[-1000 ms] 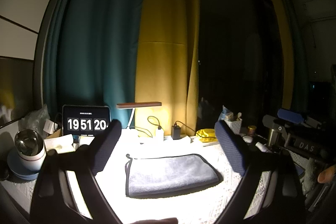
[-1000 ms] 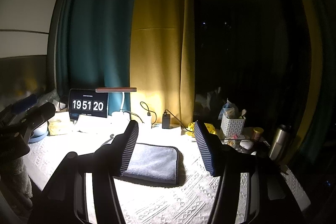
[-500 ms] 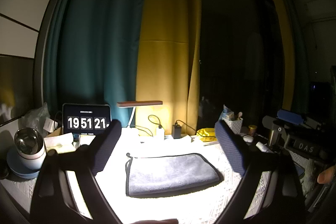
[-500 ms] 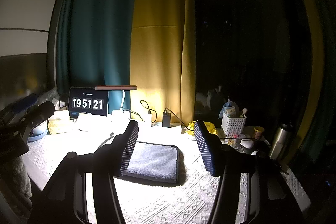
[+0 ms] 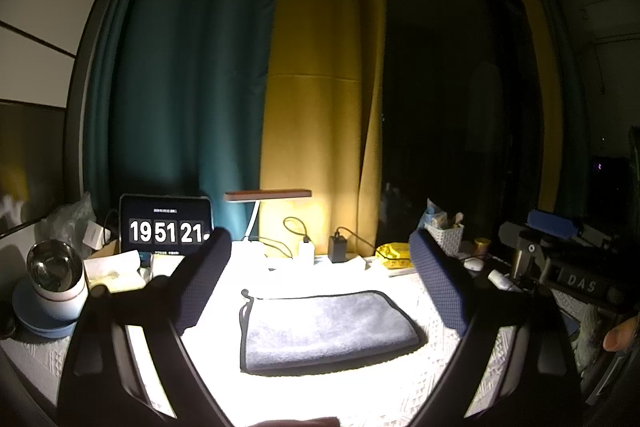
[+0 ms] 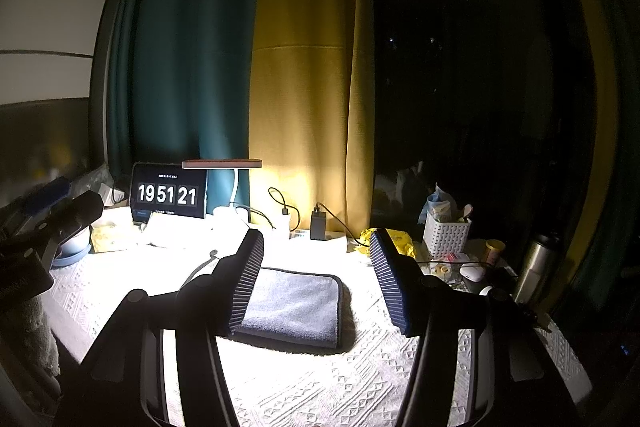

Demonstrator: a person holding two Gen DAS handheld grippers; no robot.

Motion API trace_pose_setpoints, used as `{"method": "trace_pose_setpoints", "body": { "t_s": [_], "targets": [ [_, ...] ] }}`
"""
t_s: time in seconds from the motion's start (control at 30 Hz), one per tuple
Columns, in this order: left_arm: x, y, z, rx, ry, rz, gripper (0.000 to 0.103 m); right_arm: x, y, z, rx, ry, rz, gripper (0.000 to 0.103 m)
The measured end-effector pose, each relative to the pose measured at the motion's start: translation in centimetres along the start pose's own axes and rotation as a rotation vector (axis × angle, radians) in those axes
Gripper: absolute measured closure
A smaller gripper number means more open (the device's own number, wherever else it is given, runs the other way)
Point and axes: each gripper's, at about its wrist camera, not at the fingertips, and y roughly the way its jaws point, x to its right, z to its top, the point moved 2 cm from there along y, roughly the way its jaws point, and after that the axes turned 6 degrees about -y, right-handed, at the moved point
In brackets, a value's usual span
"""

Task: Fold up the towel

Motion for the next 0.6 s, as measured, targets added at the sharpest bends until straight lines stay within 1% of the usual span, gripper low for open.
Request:
{"method": "trace_pose_setpoints", "body": {
  "t_s": [0.5, 0.6],
  "targets": [
    [0.4, 0.4, -0.7, -0.013, -0.017, 0.015, 0.011, -0.2, 0.3, -0.3, -0.007, -0.001, 0.006, 0.045],
    [0.5, 1.2, -1.1, -0.045, -0.014, -0.003, 0.011, -0.3, 0.8, -0.7, -0.017, 0.001, 0.014, 0.045]
  ]
}}
